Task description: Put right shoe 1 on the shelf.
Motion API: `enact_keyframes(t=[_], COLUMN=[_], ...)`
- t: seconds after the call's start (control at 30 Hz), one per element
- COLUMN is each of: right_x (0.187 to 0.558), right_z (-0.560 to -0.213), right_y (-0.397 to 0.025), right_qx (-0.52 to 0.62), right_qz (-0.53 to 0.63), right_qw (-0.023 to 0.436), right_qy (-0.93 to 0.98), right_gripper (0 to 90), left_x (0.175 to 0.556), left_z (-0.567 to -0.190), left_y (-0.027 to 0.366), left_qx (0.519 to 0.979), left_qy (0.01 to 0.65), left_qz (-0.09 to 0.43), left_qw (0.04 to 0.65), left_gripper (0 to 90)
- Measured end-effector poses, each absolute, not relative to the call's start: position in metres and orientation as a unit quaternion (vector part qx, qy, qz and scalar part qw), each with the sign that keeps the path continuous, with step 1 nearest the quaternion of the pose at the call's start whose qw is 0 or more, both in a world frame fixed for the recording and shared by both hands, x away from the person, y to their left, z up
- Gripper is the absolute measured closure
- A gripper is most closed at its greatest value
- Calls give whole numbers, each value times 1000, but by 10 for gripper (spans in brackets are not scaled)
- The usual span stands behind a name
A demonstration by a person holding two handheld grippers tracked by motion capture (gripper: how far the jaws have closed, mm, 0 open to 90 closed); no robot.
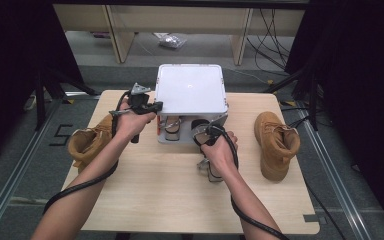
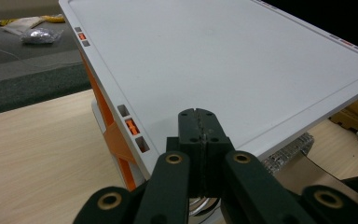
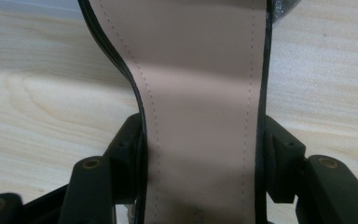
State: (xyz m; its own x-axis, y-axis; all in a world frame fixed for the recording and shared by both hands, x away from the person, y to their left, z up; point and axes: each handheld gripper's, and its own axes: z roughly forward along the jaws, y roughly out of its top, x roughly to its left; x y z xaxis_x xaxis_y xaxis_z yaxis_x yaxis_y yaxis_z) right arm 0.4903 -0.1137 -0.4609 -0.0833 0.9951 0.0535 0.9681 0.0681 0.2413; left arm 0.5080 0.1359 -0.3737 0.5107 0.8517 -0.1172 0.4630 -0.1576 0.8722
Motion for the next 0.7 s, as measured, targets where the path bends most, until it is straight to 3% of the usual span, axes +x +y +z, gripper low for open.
enact_keyframes(t=[0.7], right_x=[494], right_z=[-466], right_y=[-111], right_qx=[680], right_qz=[112], right_qw=[47], right_qy=[723], right_gripper=[411], left_x=[508], left_z=[-374], left_y=[136], left_qx=[732], left_qy=[449], left_qz=[208], left_qw=[468], left_gripper=[894])
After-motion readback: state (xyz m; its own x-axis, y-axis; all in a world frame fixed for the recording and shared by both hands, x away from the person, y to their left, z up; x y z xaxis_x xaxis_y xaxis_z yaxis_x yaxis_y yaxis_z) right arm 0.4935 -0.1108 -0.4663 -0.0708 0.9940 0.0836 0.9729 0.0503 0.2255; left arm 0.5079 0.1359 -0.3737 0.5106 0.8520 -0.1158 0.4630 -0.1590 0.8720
